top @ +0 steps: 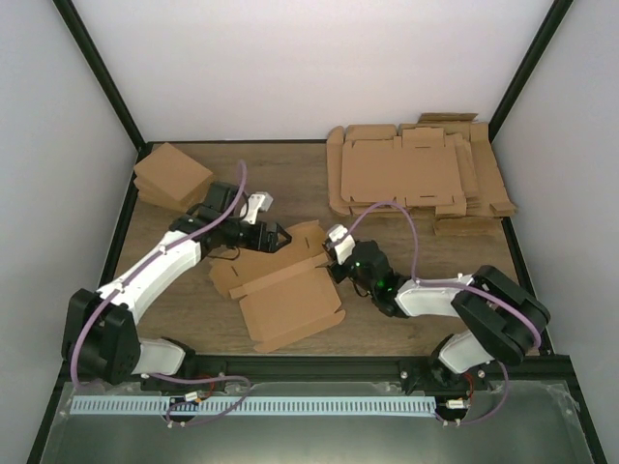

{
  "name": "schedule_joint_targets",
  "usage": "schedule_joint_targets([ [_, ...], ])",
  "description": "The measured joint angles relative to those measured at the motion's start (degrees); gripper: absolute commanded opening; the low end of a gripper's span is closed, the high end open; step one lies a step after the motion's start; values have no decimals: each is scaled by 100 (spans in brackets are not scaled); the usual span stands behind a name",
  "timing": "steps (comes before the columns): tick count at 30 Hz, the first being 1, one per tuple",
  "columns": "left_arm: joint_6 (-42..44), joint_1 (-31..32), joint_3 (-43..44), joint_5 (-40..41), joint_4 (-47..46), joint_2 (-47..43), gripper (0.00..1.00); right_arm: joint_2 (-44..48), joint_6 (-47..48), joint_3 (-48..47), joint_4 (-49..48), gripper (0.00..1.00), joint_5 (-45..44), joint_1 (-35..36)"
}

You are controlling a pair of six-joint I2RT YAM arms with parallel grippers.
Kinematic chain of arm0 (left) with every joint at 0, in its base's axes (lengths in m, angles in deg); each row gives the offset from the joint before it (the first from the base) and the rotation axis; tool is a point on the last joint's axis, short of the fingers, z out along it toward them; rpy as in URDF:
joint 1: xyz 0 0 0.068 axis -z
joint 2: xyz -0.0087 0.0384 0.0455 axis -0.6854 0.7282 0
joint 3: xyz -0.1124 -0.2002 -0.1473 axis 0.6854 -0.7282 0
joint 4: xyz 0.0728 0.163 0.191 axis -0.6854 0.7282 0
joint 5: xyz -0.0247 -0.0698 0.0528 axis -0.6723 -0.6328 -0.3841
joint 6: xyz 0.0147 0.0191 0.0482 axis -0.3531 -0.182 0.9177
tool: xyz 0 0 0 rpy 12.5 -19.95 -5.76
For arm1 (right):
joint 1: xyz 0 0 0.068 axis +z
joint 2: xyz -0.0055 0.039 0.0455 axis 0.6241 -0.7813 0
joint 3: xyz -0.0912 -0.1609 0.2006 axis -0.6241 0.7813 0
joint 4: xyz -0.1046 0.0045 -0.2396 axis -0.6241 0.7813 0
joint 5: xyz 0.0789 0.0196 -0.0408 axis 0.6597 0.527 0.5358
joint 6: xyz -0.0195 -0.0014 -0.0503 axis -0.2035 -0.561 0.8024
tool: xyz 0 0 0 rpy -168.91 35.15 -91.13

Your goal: Fold the paper box

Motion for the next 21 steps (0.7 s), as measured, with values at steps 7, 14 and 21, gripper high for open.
schedule_joint_targets([
  [7, 103, 400, -74, 579, -11, 17, 84, -326, -44, 61, -317, 1, 13, 0],
  [14, 304, 1231, -74, 1980, 63, -319, 81, -407, -168, 61, -378, 1, 13, -2],
  [21, 448, 1943, -68, 3373, 280, -527, 64, -428, -269, 63, -446, 1, 59, -52],
])
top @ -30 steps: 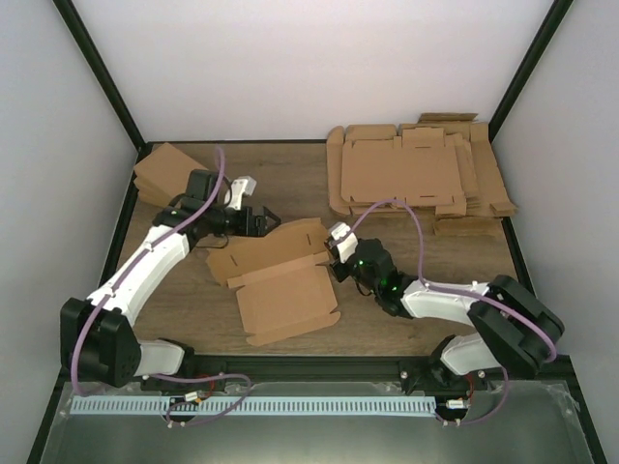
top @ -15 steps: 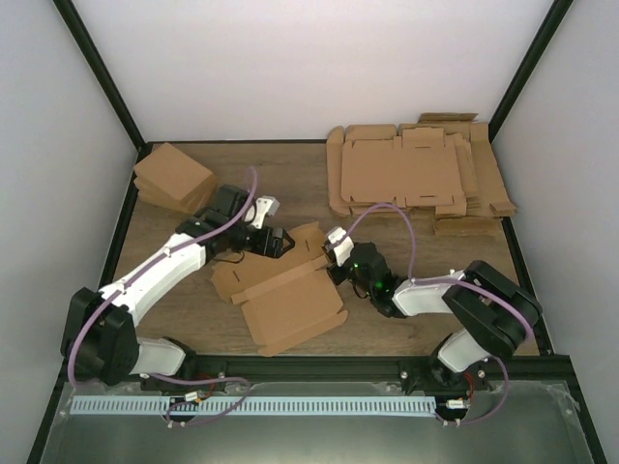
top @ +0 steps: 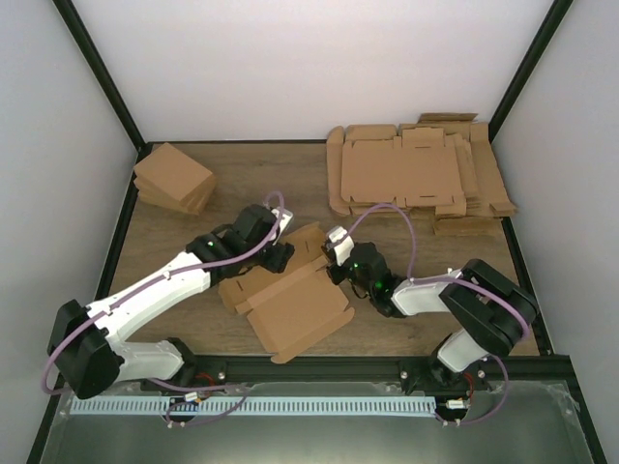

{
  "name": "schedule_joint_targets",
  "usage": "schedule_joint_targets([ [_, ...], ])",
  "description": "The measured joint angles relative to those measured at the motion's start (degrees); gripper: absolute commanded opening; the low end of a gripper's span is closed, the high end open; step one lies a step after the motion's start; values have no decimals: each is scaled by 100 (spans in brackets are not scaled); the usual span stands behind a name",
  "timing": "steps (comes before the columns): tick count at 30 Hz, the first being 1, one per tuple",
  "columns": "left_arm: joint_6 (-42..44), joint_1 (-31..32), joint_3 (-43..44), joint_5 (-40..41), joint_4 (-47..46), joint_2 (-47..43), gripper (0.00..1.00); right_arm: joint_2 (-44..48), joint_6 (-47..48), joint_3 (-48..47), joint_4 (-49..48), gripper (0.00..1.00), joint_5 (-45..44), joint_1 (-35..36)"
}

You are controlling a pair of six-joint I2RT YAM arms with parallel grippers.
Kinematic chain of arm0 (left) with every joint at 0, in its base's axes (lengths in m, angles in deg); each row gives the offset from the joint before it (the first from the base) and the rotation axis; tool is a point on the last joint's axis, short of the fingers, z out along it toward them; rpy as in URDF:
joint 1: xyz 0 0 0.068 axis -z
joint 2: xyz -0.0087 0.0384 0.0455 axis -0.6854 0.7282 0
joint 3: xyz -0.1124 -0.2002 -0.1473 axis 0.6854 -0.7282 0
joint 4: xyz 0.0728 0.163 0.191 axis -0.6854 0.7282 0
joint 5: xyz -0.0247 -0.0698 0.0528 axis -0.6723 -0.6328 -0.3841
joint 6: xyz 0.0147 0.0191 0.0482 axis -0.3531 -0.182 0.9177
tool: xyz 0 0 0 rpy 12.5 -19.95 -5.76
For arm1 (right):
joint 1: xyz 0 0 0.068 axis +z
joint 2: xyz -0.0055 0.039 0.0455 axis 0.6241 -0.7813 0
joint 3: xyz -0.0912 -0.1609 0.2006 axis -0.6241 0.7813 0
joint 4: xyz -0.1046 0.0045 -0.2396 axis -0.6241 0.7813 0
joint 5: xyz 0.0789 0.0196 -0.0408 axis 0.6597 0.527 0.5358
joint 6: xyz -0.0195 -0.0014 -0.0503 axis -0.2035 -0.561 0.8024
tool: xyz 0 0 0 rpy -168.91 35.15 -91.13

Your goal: Fold the paper box

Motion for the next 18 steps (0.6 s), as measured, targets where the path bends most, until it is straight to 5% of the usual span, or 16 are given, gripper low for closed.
schedule_joint_targets([
  [4, 61, 282, 55, 592, 127, 50, 50, -50, -20, 0, -11, 1, 42, -26],
  [18, 114, 1128, 348, 2138, 544, 457, 38, -76, -96, 0, 0, 1, 39, -83],
])
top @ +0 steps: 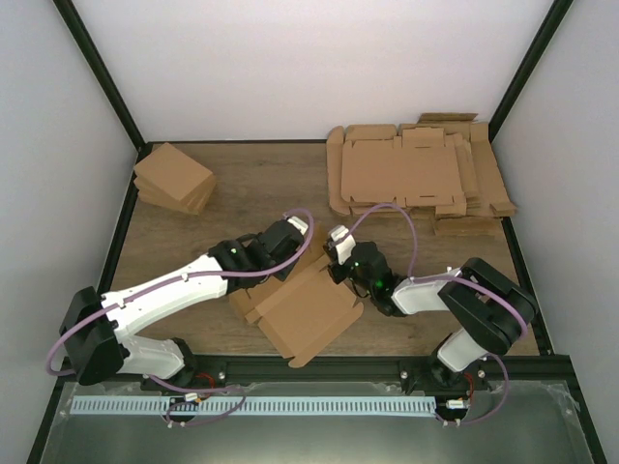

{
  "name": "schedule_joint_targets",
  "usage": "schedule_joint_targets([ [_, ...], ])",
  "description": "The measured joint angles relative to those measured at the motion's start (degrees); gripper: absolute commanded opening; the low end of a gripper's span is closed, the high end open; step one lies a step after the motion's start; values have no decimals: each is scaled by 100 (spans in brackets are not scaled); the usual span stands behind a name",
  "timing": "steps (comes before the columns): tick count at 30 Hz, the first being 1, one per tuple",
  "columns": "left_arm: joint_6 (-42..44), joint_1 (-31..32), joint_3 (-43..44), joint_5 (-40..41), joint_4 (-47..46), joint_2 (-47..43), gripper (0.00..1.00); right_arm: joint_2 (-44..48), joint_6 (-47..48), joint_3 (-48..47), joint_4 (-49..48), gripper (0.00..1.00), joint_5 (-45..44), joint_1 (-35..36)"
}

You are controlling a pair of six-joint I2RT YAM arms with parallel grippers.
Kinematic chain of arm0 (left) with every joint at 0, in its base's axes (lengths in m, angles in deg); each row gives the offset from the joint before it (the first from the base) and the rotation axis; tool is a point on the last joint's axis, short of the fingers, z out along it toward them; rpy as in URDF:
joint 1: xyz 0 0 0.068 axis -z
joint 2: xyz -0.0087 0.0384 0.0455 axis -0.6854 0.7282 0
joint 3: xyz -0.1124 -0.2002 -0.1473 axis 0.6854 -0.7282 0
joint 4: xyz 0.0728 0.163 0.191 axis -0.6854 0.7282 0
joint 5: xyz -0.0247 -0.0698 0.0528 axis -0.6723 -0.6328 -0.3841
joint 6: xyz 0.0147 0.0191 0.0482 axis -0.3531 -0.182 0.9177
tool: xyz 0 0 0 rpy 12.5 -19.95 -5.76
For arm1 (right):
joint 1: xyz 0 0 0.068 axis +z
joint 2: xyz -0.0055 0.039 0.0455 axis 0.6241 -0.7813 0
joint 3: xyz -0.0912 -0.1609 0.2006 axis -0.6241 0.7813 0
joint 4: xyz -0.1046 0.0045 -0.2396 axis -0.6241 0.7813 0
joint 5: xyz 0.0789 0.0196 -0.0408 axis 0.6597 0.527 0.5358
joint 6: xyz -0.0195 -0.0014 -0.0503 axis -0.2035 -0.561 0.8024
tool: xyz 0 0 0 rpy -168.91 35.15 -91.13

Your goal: Fold the paper box

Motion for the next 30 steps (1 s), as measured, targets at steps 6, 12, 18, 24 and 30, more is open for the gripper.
schedule_joint_targets([
  [6, -4, 118, 13, 321, 131, 0, 41, 0, -35, 0, 7, 1, 2, -81],
  [12, -13, 181, 24, 413, 240, -2, 34, 0, -37, 0, 33, 1, 7, -98],
  [18, -48, 181, 136, 498, 372, -17, 5, -17, -37, -2, 55, 1, 28, -105],
  [24, -4, 240, 162, 378, 487, -11, 4, -74, -39, -24, 33, 1, 107, -103],
  [30, 4, 240, 162, 361, 496, -9, 4, -74, -90, -24, 39, 11, 103, -105],
])
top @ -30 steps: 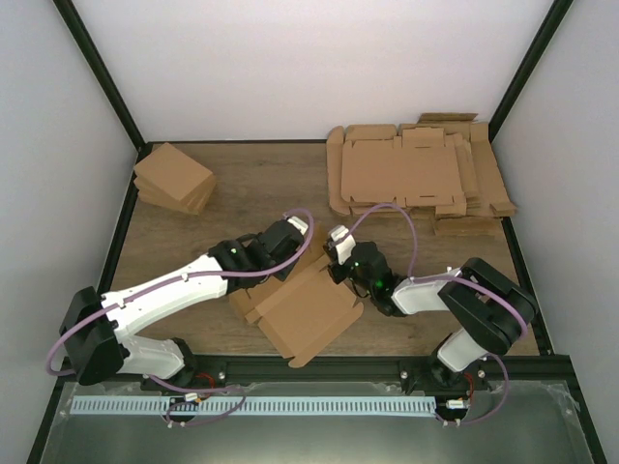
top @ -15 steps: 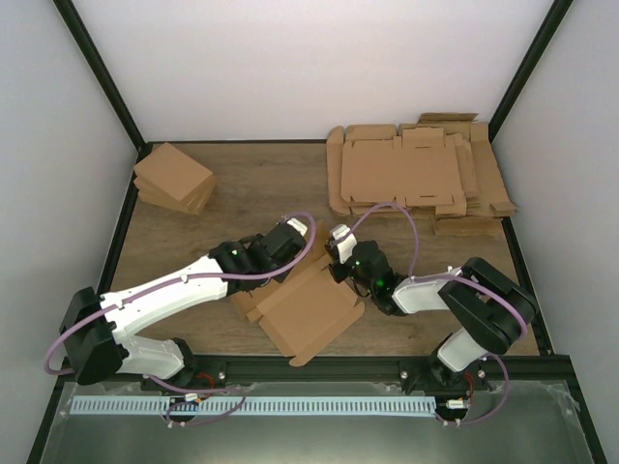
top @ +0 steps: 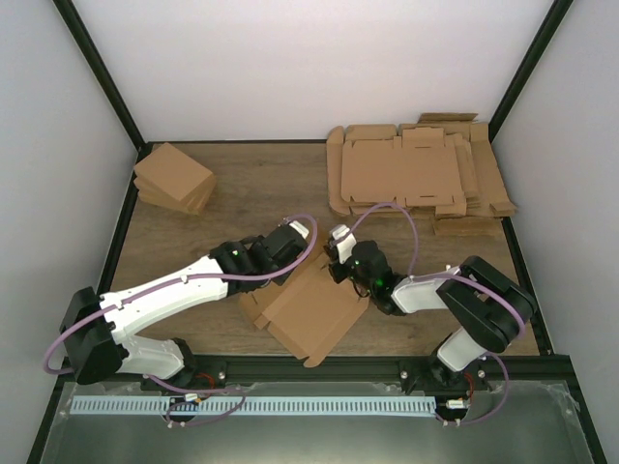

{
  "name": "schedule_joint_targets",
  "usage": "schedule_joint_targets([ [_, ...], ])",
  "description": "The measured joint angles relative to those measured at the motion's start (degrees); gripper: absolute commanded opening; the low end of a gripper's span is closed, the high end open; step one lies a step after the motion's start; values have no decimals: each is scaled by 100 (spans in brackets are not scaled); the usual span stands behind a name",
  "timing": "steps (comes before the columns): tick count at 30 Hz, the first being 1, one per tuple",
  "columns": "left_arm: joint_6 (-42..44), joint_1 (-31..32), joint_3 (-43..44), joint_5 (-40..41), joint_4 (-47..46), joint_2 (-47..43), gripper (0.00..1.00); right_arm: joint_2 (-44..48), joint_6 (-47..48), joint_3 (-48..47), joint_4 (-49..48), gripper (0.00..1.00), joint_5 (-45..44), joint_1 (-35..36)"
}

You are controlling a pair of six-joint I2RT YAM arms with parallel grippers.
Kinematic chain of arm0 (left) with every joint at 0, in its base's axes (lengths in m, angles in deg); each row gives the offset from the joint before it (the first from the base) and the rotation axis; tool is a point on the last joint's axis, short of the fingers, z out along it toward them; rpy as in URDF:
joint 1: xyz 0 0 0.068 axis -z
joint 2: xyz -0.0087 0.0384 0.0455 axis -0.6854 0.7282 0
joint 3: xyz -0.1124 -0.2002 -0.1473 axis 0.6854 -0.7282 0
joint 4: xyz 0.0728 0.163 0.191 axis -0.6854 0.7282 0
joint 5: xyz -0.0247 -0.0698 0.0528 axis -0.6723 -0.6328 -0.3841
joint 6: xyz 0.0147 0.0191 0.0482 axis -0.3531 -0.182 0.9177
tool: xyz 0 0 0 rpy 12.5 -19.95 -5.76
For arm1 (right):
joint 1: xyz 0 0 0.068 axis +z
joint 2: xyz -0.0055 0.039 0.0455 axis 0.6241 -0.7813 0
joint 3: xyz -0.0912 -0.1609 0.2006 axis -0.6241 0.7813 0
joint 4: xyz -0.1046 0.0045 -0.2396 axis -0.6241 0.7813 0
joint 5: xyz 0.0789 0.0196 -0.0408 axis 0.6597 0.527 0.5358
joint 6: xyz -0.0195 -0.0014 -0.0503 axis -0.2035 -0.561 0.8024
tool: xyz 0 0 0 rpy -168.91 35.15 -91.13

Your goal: Fold the paper box

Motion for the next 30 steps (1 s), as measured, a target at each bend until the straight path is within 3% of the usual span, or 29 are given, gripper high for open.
schedule_joint_targets([
  [8, 13, -9, 0, 44, 52, 0, 4, 4, -142, 2, 122, 24, 120, -236],
  [14, 17, -7, 0, 46, 50, 0, 4, 76, -267, 15, 219, 48, 328, -407],
  [19, 39, -7, 0, 48, 46, 4, 4, 448, -354, 57, 387, 54, 461, -498],
  [24, 72, -9, 0, 42, 42, 24, 4, 1180, -426, 57, 782, 53, 730, -514],
  [30, 116, -9, 0, 20, 4, 24, 4, 1725, -697, -48, 1300, 32, 1108, -514],
])
